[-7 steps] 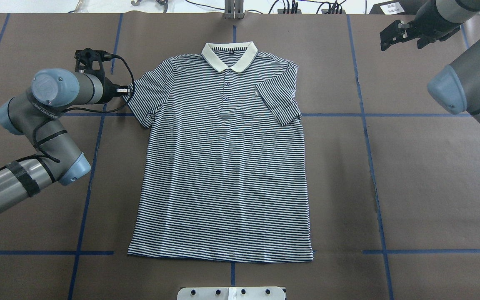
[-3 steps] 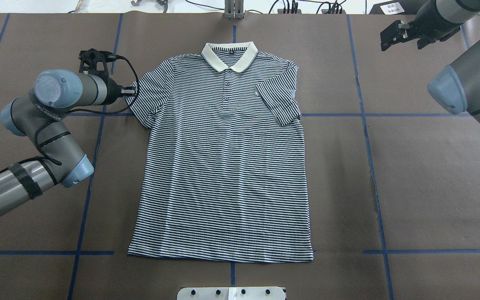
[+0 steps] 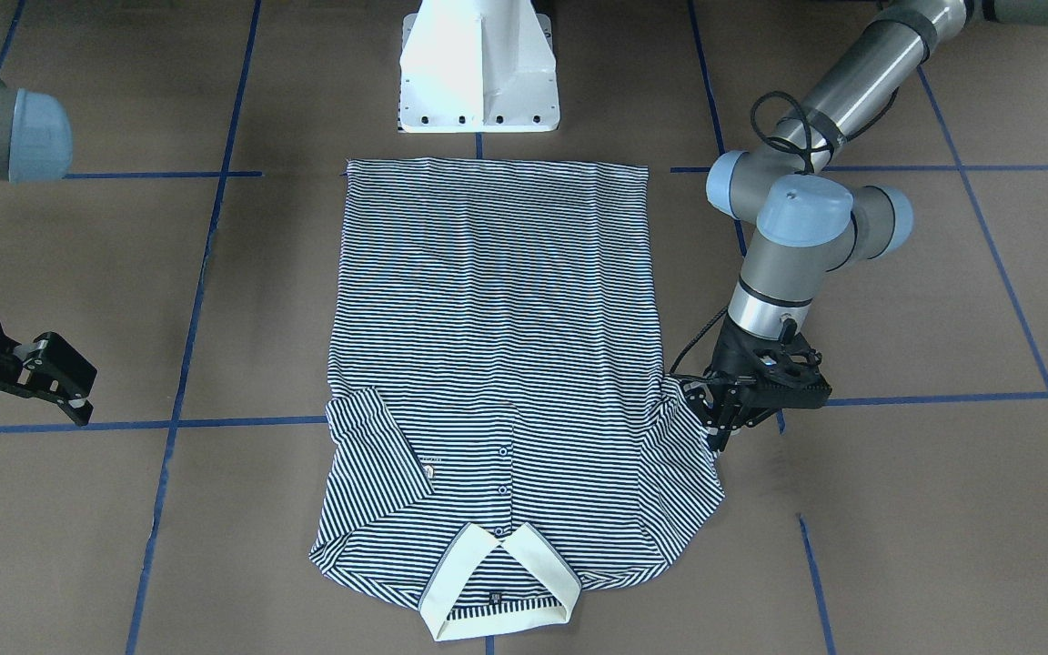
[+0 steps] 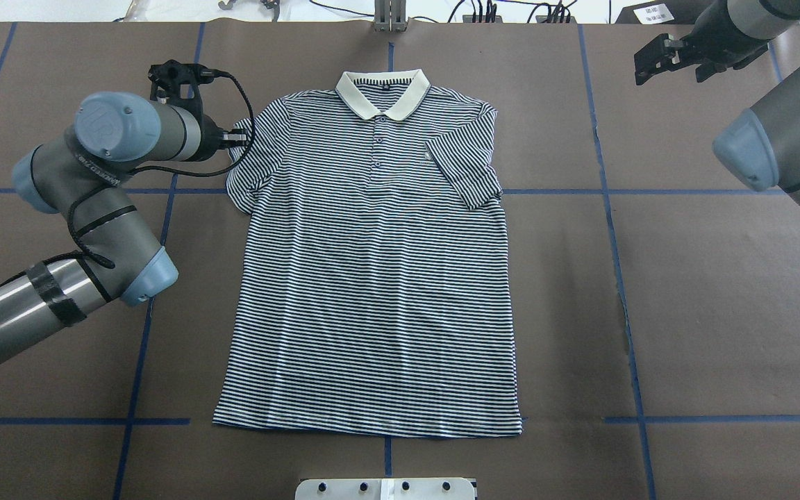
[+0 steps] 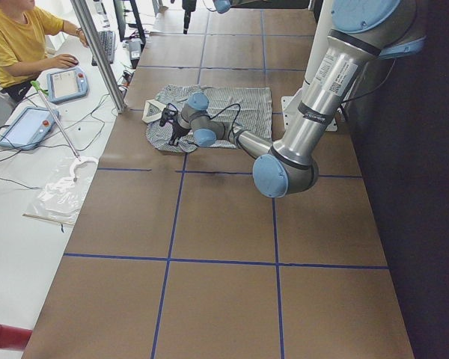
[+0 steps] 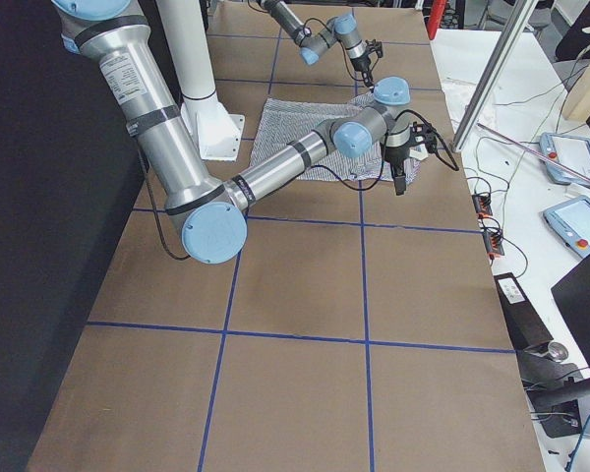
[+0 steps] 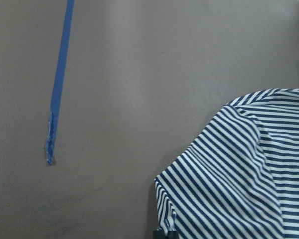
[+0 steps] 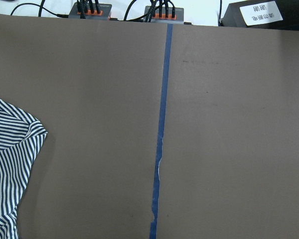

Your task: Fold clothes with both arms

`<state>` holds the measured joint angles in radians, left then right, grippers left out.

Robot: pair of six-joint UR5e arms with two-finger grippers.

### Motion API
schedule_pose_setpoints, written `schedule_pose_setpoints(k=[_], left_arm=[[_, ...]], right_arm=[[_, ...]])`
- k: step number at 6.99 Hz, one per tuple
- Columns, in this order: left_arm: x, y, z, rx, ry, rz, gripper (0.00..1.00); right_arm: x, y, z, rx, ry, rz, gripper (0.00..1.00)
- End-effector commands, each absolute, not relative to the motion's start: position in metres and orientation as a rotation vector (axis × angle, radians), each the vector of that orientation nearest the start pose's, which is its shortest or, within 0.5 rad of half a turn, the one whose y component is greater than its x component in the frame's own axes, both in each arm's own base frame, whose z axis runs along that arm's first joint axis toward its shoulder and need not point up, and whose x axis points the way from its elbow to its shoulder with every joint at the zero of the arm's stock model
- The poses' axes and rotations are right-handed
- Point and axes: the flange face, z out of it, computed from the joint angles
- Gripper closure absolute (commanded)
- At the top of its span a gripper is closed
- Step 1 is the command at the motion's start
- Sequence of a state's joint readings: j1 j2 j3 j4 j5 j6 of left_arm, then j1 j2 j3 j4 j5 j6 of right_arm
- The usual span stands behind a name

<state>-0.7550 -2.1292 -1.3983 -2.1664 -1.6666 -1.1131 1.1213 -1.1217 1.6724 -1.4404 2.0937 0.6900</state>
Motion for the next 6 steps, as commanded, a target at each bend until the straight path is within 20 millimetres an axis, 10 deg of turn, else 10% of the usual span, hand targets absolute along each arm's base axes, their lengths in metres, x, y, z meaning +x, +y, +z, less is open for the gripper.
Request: schedule_pose_setpoints(k=[1,3,4,5,6], left_arm=[[0.517,-0.572,0.254,0.337,0.805,-0.298,1.0],[0.582,-0.6,0.225,0.312,0.735,-0.361,1.0],[0.583,-0.6,0.231,0.314,0.729,-0.357,1.0],[0.579,-0.597,0.242,0.334,0.711,-0.294,0.01],[0.566,-0.588,0.249,0.378,0.724,-0.208,0.0]], right_arm=[[-0.207,-0.621,0.348,0.285,-0.778,0.052,0.0],[-0.208,-0.621,0.347,0.286,-0.779,0.05,0.0],[-0.207,-0.62,0.346,0.286,-0.78,0.051,0.0],[-0.207,-0.619,0.344,0.29,-0.782,0.05,0.0],[-0.208,-0.619,0.343,0.291,-0.783,0.048,0.0]])
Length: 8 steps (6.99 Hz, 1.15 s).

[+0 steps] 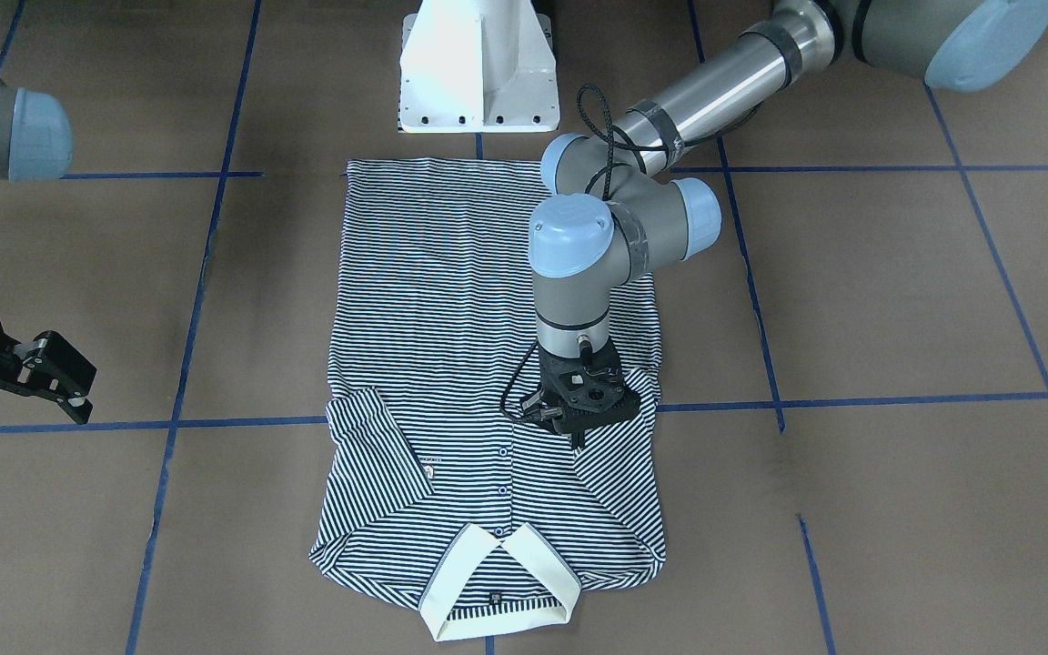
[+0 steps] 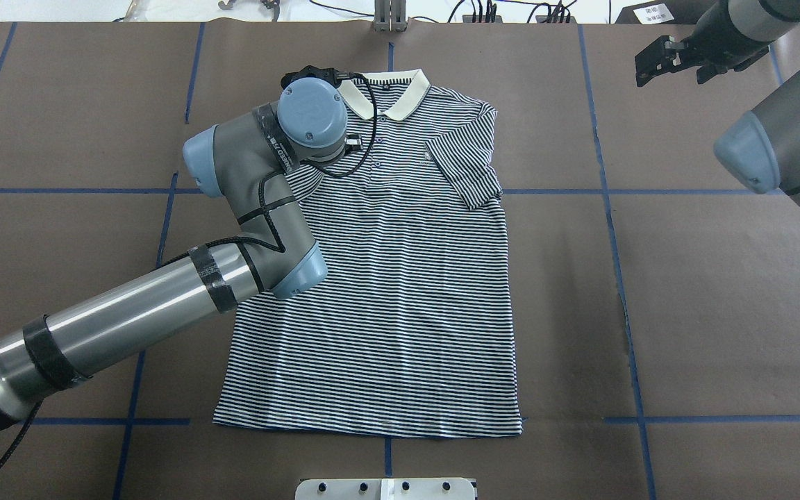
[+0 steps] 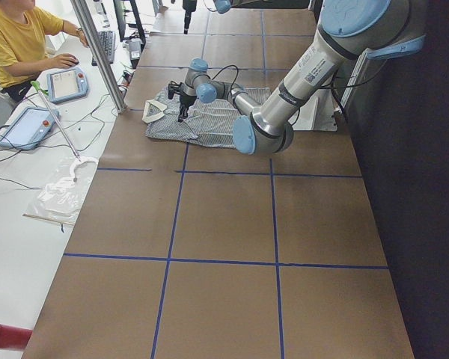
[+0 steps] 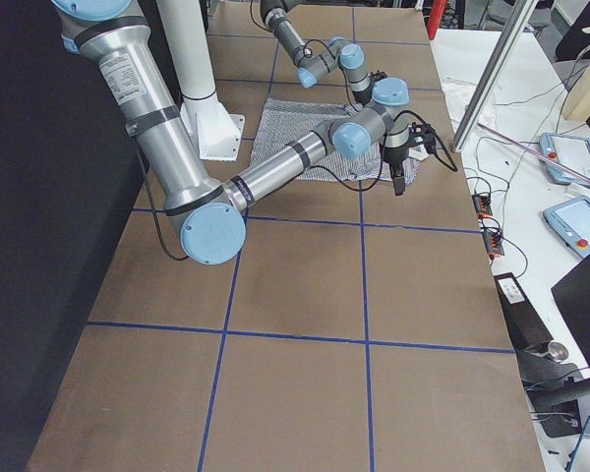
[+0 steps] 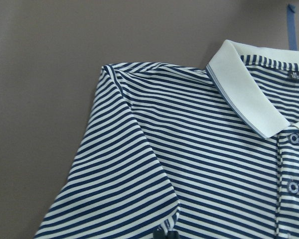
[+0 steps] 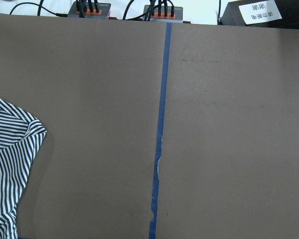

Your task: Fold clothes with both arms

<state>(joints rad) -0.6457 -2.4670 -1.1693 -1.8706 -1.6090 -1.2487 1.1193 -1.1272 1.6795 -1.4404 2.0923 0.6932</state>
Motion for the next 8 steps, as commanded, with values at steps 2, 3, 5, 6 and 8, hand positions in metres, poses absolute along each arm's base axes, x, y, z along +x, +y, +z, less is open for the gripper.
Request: schedule_pose_setpoints(k=[2,3,5,6,8], left_arm=[[0.531,-0.567,0.228,0.467,0.765,-0.072,0.0],[0.51,-0.544,0.23,0.451,0.824,-0.044,0.0],[0.461,-0.493,0.227,0.461,0.917,-0.019,0.0],[0.447,-0.452,0.243,0.412,0.962,-0.019,0.0],[0.463,-0.356,0.243,0.275,1.055,-0.084,0.0]], right_arm=[[-0.218,-0.609,0.33,0.305,-0.8,0.027,0.0],[-0.253,-0.584,0.319,0.243,-0.84,0.117,0.0],[-0.341,-0.485,0.279,0.252,-0.871,0.249,0.0],[-0.385,-0.418,0.262,0.235,-0.908,0.308,0.0],[-0.445,-0.294,0.251,0.203,-0.954,0.321,0.0]])
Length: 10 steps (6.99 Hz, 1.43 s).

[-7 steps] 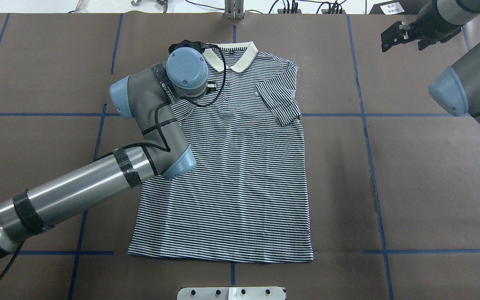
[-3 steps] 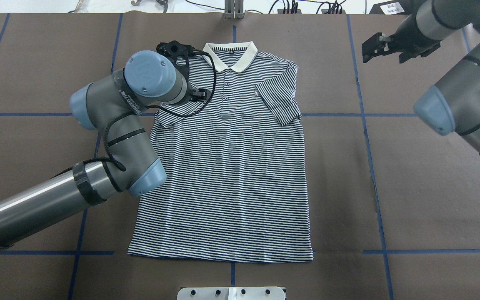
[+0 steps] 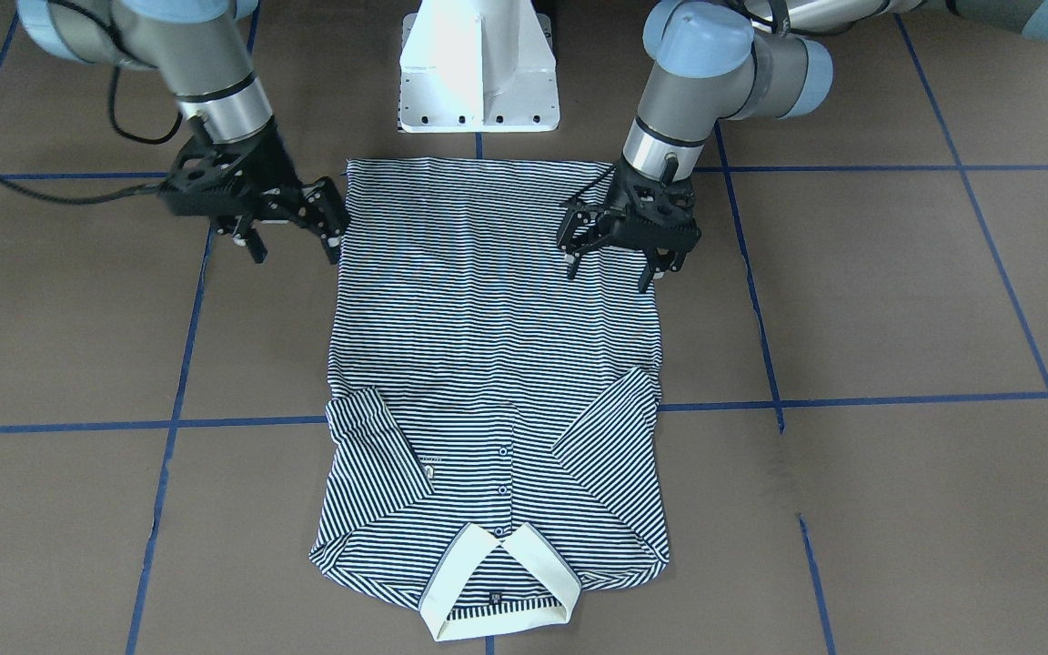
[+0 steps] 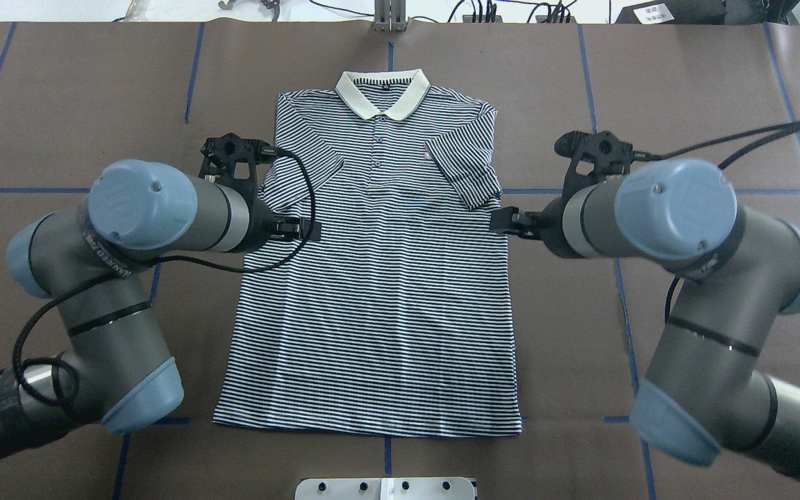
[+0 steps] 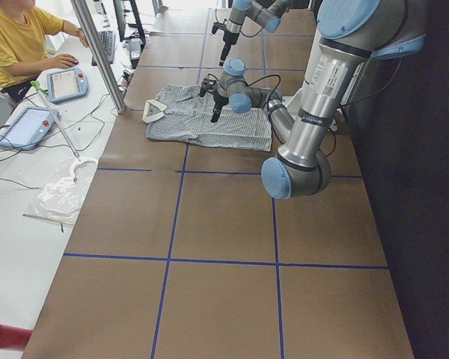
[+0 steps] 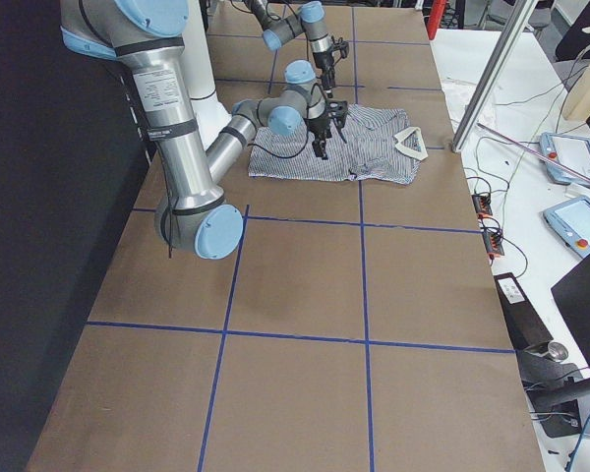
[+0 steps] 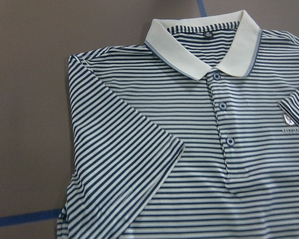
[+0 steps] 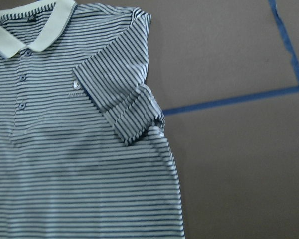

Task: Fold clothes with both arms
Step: 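Lower both grippers to the hem corners nearest the robot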

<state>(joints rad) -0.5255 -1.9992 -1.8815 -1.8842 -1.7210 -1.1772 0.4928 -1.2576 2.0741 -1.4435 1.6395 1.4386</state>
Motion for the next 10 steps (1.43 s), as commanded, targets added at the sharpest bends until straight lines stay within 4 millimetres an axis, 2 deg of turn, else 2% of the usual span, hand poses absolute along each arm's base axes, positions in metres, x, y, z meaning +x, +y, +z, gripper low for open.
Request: schedule_pose_setpoints(k=[1,2,3,4,5,7,8,10], left_arm=[[0.473,-0.318,0.257,0.247,1.043,-0.058,0.0],[0.471,-0.291,0.271,0.222,1.031,-0.027,0.0],[0.464,-0.266,0.295,0.18,1.0,-0.06,0.03],[0.476,-0.238,0.306,0.119,0.986,-0.124,0.24],[0.485,-0.216,0.315,0.07,0.975,-0.164,0.38],[0.485,-0.215,0.331,0.081,0.938,-0.17,0.42],[0.473,-0.213,0.349,0.078,0.906,-0.168,0.42],[0.472,-0.213,0.357,0.079,0.891,-0.168,0.42]], right_arm=[[-0.452,-0.243,0.256,0.186,-0.963,0.329,0.03],[-0.455,-0.212,0.256,0.133,-0.967,0.378,0.19],[-0.463,-0.197,0.259,0.147,-0.94,0.372,0.18],[-0.466,-0.19,0.259,0.157,-0.941,0.365,0.17],[-0.468,-0.185,0.259,0.168,-0.941,0.36,0.15],[-0.47,-0.182,0.26,0.182,-0.94,0.358,0.14],[-0.471,-0.18,0.26,0.182,-0.94,0.356,0.13],[-0.47,-0.181,0.26,0.185,-0.939,0.357,0.13]])
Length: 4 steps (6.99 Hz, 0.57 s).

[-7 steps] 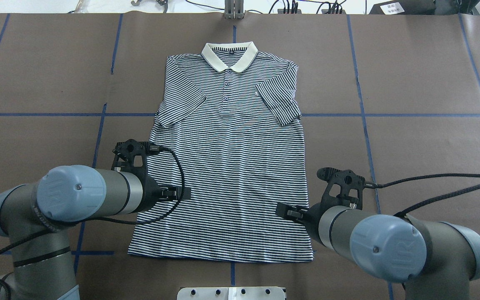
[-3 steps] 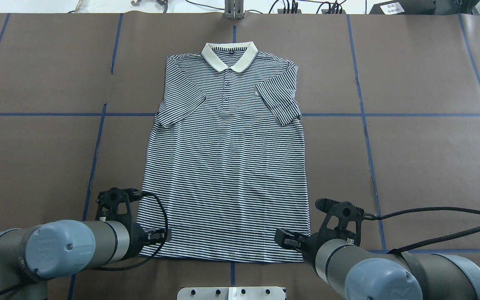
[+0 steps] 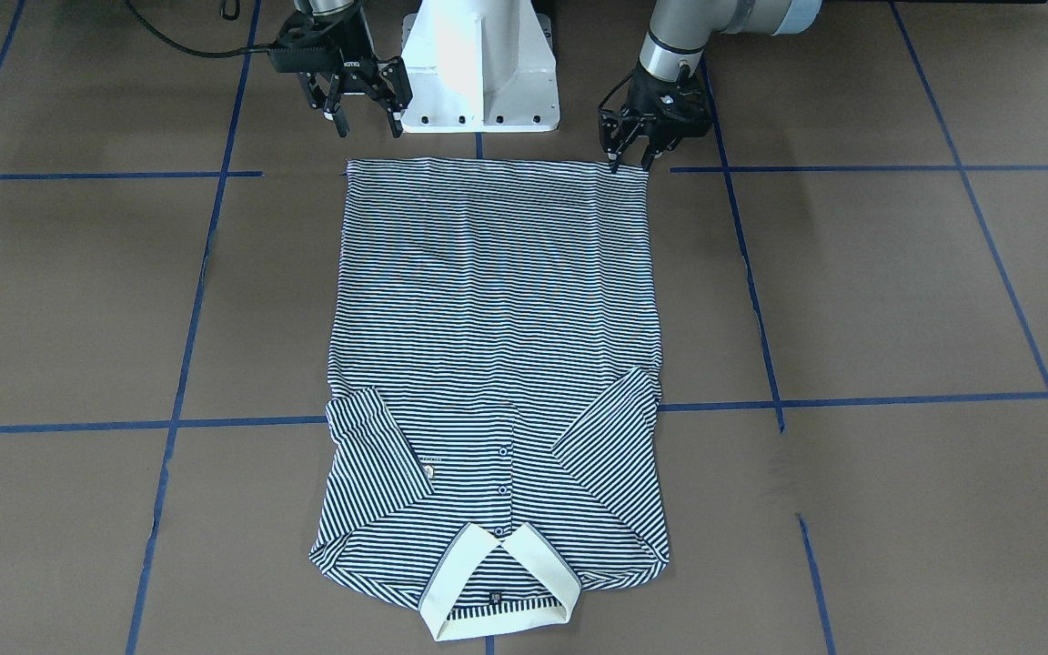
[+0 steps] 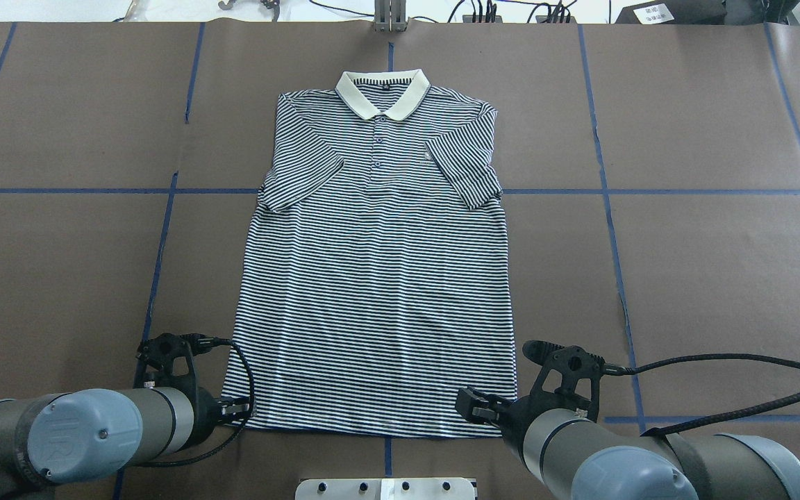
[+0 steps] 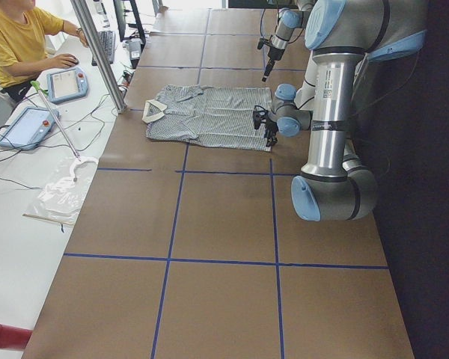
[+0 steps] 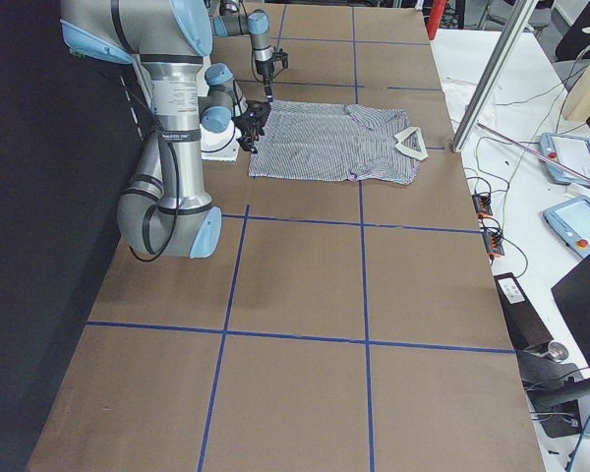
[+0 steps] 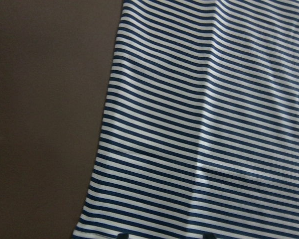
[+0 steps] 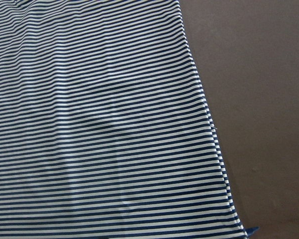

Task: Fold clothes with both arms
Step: 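Close both grippers on the hem corners of the striped shirt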

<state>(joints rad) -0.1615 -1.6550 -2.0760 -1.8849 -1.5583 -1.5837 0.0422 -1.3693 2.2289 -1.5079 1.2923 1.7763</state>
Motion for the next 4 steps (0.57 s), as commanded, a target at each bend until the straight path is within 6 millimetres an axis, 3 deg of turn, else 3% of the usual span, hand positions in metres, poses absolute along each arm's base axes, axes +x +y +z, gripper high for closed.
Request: schedule_pose_setpoints(k=[1,4], left_arm=[[0.4721,-0.2131,0.3575,0.08,0.889,-0.166,0.42],[0.4748,-0.212,0.362,0.077,0.878,-0.165,0.42]], right_arm=[[-0.4717,-0.1784,0.261,0.183,-0.938,0.354,0.13],[-0.4719,-0.1755,0.2658,0.193,-0.929,0.353,0.13]])
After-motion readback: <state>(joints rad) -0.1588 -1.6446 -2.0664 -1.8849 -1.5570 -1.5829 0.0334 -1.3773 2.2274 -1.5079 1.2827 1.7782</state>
